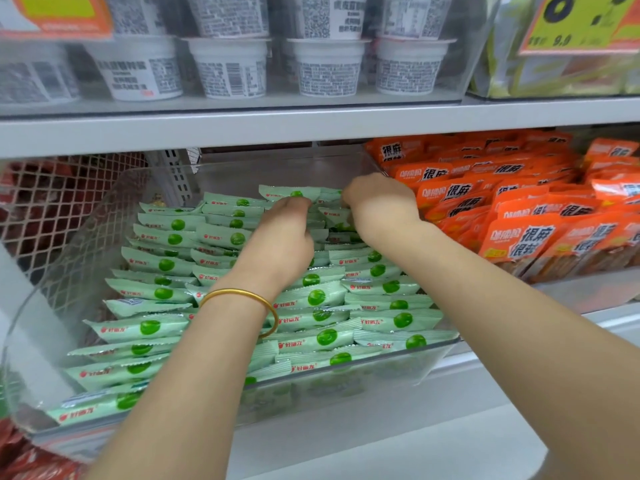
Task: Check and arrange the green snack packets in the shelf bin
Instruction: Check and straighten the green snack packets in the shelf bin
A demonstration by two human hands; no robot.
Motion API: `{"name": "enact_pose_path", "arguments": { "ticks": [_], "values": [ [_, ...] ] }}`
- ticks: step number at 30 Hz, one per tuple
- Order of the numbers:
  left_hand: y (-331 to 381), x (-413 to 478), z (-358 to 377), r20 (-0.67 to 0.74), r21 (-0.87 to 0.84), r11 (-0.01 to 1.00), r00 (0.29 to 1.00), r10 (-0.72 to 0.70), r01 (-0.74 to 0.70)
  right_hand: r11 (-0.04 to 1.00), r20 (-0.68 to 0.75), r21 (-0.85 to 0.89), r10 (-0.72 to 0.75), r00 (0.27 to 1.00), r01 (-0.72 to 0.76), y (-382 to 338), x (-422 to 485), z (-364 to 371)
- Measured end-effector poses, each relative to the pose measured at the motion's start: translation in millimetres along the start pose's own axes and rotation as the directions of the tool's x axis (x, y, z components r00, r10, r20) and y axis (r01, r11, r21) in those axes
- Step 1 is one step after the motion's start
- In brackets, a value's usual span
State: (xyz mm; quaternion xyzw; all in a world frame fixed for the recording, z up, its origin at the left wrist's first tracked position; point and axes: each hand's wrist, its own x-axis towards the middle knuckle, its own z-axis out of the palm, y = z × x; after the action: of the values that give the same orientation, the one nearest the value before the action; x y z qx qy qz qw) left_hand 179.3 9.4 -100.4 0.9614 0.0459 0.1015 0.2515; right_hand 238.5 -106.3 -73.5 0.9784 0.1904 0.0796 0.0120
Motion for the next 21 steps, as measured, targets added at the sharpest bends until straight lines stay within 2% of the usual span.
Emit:
{"name": "enact_pose_path", "arguments": {
  "ticks": [9,15,18,21],
  "values": [
    [5,4,5,0.017,0.002,1.0,1.0,-0.012,0.012,0.996,0.042,0.059,0.064,0.997,-0.066,-9,5,2],
    [1,6,5,0.04,0.049,0.997,0.998,0.054,-0.056,1.0,0.056,0.006,0.01,0.998,-0.01,-7,-6,3],
    [-1,7,8,0.059,0.082,0.992,0.994,0.087,-0.092,0.998,0.134,0.064,0.011,0.991,-0.019,-4,0,4],
    [-1,8,5,0.054,0.099,0.991,0.995,0.082,-0.087,0.986,0.082,0.148,0.06,0.995,-0.072,4,7,-11]
  ]
}}
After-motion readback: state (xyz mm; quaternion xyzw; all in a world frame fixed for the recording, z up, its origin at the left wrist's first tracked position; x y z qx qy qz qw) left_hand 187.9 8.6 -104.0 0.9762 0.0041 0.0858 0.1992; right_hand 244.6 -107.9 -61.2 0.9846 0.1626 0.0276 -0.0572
